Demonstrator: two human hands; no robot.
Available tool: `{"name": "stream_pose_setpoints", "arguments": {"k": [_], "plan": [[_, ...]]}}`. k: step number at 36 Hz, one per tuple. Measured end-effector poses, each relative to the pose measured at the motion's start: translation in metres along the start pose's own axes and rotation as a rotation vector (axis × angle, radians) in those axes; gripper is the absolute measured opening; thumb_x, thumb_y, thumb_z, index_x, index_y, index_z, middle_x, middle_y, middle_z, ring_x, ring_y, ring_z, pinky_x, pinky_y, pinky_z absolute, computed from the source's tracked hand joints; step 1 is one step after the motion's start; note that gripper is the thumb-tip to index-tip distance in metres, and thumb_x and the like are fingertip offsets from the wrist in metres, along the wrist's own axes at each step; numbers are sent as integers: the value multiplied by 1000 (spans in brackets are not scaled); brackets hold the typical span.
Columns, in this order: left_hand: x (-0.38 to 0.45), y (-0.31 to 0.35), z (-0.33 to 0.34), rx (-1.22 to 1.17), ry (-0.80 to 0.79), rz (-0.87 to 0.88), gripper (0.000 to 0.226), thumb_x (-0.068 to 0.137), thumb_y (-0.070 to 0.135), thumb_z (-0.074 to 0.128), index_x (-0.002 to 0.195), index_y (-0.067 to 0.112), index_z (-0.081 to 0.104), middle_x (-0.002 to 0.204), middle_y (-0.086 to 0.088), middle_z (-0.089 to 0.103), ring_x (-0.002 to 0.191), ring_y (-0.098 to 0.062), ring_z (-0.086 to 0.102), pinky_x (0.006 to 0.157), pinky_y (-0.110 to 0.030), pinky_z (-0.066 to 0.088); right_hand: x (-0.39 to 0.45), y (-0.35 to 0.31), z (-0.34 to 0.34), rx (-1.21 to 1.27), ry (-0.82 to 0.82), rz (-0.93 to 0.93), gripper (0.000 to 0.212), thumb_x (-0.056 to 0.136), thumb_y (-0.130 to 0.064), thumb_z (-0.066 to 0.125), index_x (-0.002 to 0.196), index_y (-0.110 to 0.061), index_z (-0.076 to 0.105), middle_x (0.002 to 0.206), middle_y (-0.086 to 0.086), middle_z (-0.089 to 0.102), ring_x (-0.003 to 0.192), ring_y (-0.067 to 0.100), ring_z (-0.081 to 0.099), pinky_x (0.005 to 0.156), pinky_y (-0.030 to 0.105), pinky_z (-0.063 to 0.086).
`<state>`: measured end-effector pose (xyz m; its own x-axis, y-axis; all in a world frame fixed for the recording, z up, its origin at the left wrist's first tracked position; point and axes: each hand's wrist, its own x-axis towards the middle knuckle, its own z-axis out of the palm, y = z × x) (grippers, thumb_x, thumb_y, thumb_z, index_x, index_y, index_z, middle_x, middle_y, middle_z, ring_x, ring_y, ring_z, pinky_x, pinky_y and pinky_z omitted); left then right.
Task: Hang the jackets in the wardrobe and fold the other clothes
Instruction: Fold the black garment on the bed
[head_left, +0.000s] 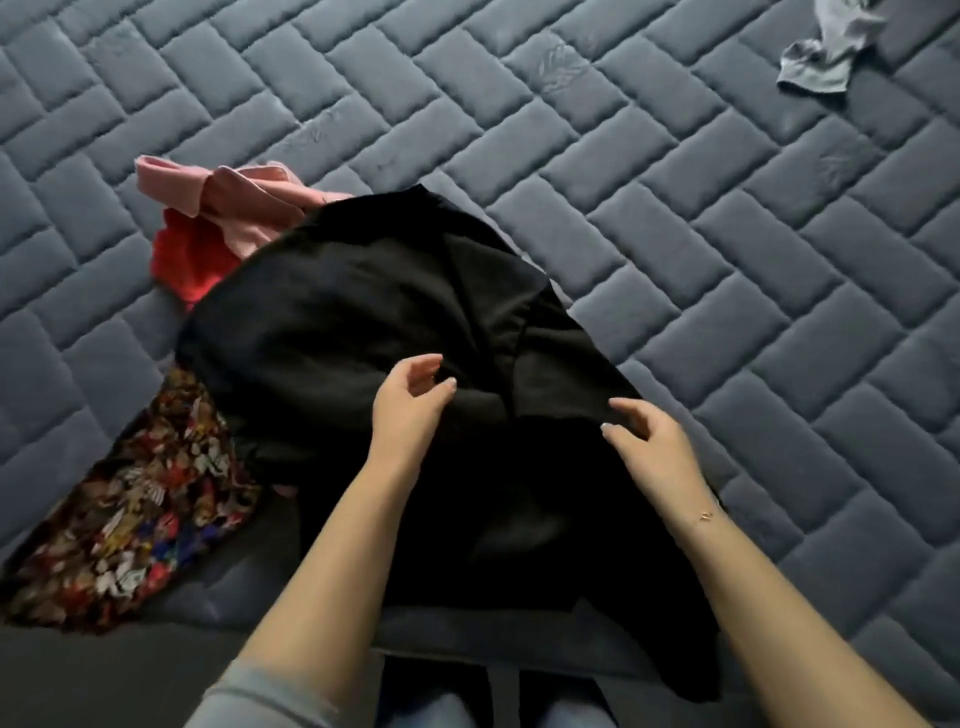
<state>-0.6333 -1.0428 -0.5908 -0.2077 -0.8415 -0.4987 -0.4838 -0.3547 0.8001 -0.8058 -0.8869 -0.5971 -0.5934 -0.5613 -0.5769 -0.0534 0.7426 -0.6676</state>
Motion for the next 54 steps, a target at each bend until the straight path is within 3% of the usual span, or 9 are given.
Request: {"name": "stream_pose_setpoints", "arguments": {"k": [11, 17, 27, 32, 37, 42, 48, 51, 54], "plan": [[121, -16, -36, 886, 186, 293, 56, 86, 33, 66, 136, 21, 45, 154, -5, 25, 144, -24, 14, 116, -48, 6, 97, -51, 96, -604, 32, -224, 95, 82, -58, 62, 153, -21, 11, 145, 7, 36, 131, 28, 36, 105, 43, 32], [176, -14, -90, 937, 333, 271, 76, 85, 49, 63, 146, 16, 32, 157, -8, 19, 146, -27, 12, 116, -53, 3, 106, -35, 126, -592, 156, -318, 32, 94, -26, 52, 124, -15, 52, 113, 5, 61, 103, 25, 56, 78, 34, 41], [198, 8, -42, 784, 241, 232, 95, 80, 54, 66, 152, 19, 15, 161, -9, 0, 149, -24, -1, 115, -56, -2, 21, 20, 107, -452, 189, -123, 16, 86, -25, 57, 102, -26, 60, 66, -12, 52, 60, 15, 45, 48, 26, 28], [212, 10, -48, 1018, 48, 490, 32, 86, 43, 63, 109, 21, 64, 144, -5, 45, 141, -25, 28, 112, -61, -7, 8, 33, 101, -439, 143, 119, 12, 82, -35, 58, 87, -23, 60, 73, -9, 56, 73, 19, 58, 55, 27, 37], [186, -2, -59, 1029, -147, 724, 28, 96, 30, 49, 76, 11, 51, 86, -15, 63, 91, -35, 59, 111, -51, 19, 17, 15, 105, -365, 276, -144, 44, 72, -26, 74, 110, -16, 55, 112, 0, 44, 107, 22, 47, 92, 31, 37], [128, -6, -77, 862, -287, 819, 24, 83, 27, 60, 75, 6, 54, 69, -19, 60, 63, -38, 56, 57, -38, 38, 43, -28, 102, -249, 403, -407, 78, 79, -33, 72, 145, -13, 36, 154, 12, 25, 139, 28, 27, 113, 36, 21], [67, -29, -88, 852, -488, 866, 34, 91, 33, 63, 70, 10, 49, 67, -7, 56, 62, -33, 56, 57, -40, 40, 84, -64, 108, -362, -54, -350, 98, 81, -28, 66, 154, -29, 0, 146, 7, 42, 142, 20, 27, 118, 41, 6], [63, -36, -98, 925, -537, 906, 40, 89, 48, 59, 77, 9, 58, 79, -4, 60, 76, -29, 58, 66, -41, 44, 86, -66, 117, -393, -204, -285, 81, 80, -24, 65, 151, -26, 26, 108, 6, 63, 116, 29, 52, 111, 36, 29], [83, -39, -121, 961, -272, 862, 57, 72, 67, 54, 109, 25, 61, 125, 2, 55, 119, -23, 46, 95, -37, 29, 75, -60, 122, -300, -219, -277, 34, 78, -22, 67, 112, -17, 60, 98, 3, 67, 98, 22, 60, 87, 32, 44]]}}
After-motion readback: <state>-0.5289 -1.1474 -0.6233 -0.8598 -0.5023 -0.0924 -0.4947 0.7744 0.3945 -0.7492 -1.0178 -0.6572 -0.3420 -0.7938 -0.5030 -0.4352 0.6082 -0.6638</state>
